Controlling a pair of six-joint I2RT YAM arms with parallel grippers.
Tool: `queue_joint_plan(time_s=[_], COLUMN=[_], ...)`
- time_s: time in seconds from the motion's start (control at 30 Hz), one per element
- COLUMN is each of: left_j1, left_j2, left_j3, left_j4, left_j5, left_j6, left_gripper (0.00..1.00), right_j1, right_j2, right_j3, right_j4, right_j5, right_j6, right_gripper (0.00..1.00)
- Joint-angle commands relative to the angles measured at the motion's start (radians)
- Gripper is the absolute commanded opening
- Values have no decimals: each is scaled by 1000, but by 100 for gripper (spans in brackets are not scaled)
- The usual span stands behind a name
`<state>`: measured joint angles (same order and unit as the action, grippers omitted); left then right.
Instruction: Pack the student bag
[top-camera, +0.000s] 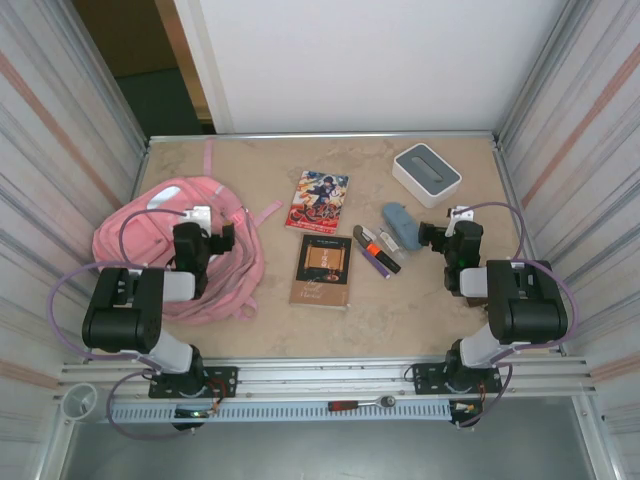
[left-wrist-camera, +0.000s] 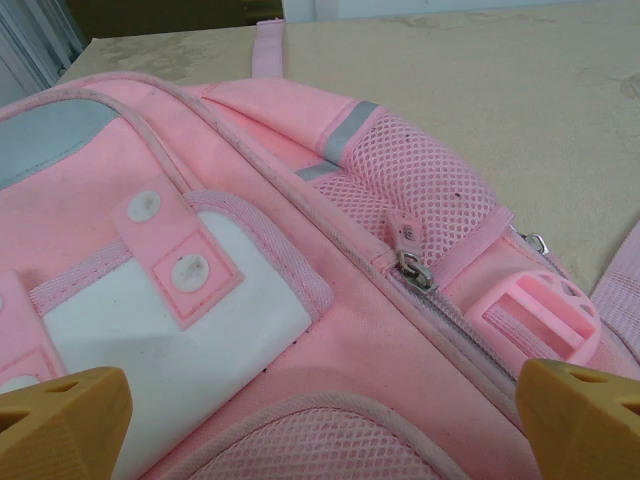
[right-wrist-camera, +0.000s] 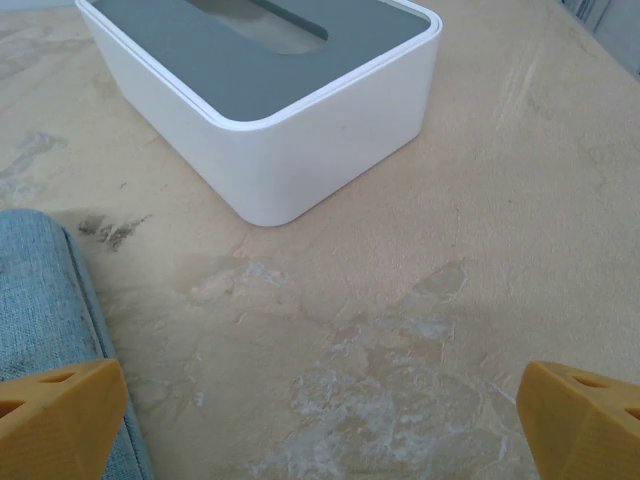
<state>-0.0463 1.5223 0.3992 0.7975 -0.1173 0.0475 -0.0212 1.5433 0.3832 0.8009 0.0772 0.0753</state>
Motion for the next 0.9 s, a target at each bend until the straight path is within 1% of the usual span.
queue_joint_plan(time_s=[0.0,0.77,0.87], left_j1=[-4,-1,-4], left_j2=[-13,-14,-26], left_j3=[-5,-8,-2], left_j4=[26,26,11], left_j5=[-23,-17,-44], left_j6=[-9,-11,-19], left_gripper=[99,99,99], right_j1=[-6,-6,-5], right_j2=[-3,-4,-6], right_j3=[19,20,20], right_j4=[14,13,11], right_j5=[-5,-8,-6], right_j6=[21,21,20], right_gripper=[99,99,99])
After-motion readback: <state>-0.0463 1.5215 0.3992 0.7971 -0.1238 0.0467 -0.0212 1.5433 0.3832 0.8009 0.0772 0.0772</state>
